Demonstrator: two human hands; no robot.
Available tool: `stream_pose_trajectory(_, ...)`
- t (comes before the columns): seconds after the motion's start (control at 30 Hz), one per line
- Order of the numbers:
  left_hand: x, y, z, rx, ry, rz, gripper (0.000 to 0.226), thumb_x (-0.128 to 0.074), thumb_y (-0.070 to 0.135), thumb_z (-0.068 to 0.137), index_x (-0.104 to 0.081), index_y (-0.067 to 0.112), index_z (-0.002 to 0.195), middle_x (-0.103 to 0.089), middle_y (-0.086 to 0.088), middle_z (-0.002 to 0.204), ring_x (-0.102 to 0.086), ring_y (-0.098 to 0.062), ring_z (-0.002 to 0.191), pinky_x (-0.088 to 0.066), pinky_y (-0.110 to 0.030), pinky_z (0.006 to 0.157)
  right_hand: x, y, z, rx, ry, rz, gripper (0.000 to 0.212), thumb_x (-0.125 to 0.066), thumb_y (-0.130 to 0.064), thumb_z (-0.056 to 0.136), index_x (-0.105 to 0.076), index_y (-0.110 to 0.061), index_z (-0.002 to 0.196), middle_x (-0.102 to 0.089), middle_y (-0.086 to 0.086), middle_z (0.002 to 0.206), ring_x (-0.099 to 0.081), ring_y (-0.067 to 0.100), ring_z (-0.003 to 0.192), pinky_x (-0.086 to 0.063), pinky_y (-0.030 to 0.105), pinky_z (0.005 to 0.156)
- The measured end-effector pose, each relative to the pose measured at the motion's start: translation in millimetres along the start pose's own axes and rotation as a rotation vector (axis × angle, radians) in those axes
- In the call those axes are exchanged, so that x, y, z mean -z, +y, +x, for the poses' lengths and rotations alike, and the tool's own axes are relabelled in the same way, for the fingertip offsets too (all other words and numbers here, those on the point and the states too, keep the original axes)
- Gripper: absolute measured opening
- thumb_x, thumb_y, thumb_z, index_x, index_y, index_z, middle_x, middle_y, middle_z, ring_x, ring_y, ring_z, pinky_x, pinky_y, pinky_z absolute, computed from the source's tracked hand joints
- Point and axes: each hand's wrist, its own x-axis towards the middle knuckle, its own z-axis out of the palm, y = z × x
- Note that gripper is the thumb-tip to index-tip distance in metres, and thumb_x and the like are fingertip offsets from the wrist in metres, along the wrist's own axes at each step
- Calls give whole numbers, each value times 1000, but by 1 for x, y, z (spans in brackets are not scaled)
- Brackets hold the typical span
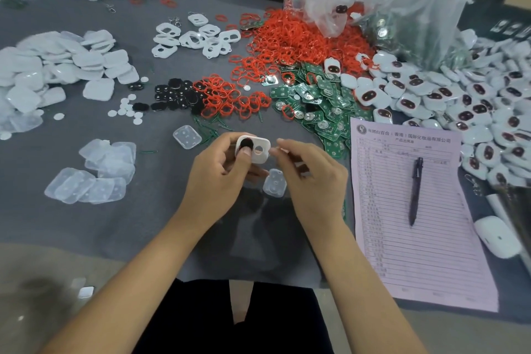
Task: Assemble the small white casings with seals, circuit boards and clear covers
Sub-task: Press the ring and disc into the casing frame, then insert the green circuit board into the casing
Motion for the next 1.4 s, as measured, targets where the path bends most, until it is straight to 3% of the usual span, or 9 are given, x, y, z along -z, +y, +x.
stream_pose_trajectory(0.13,-1,2,0,12,10,-42,18,-53,11,108,-68,16,116,-79,-2,103,-80,-23,80,-64,-34,70,1,-4,-1,22,-48,16,9,-82,-13,88,-80,-4,88,-72,4,76,-59,8,67,-44,10,67)
stream_pose_trajectory(0.3,0,6,1,56,6,-117,19,-53,11,108,-70,16,114,-81,2,98,-80,-19,86,-60,-22,68,2,-5,0,9,-64,9,12,-75,-15,92,-81,-4,91,-74,4,79,-60,3,72,-42,6,74)
stream_pose_trajectory(0.47,0,5,1,55,-9,-117,18,-52,14,109,-69,15,116,-80,2,105,-80,-22,86,-61,-25,69,-1,0,1,-21,-66,31,19,-68,-5,97,-77,1,112,-72,8,94,-60,3,76,-52,19,71)
stream_pose_trajectory(0.63,0,2,0,69,-49,-103,18,-52,13,109,-68,11,116,-79,-1,106,-80,-24,82,-61,-25,67,-3,2,1,54,-40,21,21,-64,0,98,-76,-3,115,-65,14,109,-63,13,98,-50,19,87)
stream_pose_trajectory(0.8,0,3,0,72,-32,-73,17,-52,11,108,-68,11,116,-80,2,106,-80,-22,77,-60,-24,65,-2,4,-1,9,-17,22,25,-67,-4,98,-74,-12,120,-67,-2,103,-65,6,86,-54,18,73)
stream_pose_trajectory(0.93,-2,3,0,69,-29,-72,18,-52,10,108,-68,9,115,-80,-1,104,-80,-21,78,-60,-23,65,-1,0,1,-154,-48,205,19,-72,-10,95,-70,-25,106,-72,-7,92,-70,11,77,-59,37,63)
stream_pose_trajectory(1.07,-2,4,-1,64,-44,-77,18,-51,10,108,-67,8,117,-79,0,104,-80,-21,78,-61,-25,62,2,1,3,-93,-120,194,20,-71,-1,92,-77,-16,104,-72,-2,92,-69,10,82,-53,22,70)
stream_pose_trajectory(1.2,-2,5,0,47,-67,-44,18,-50,13,109,-65,19,115,-78,4,100,-79,-21,77,-62,-26,63,1,0,1,-134,-134,196,9,-75,-6,93,-76,-13,98,-72,-4,88,-68,7,78,-50,18,70)
stream_pose_trajectory(1.4,-3,9,-1,-64,-81,106,25,-53,17,108,-64,39,111,-75,22,93,-76,-3,77,-55,-12,64,-2,0,0,-156,-184,159,6,-77,-13,92,-75,-18,90,-61,-11,74,-56,4,65,-39,13,63)
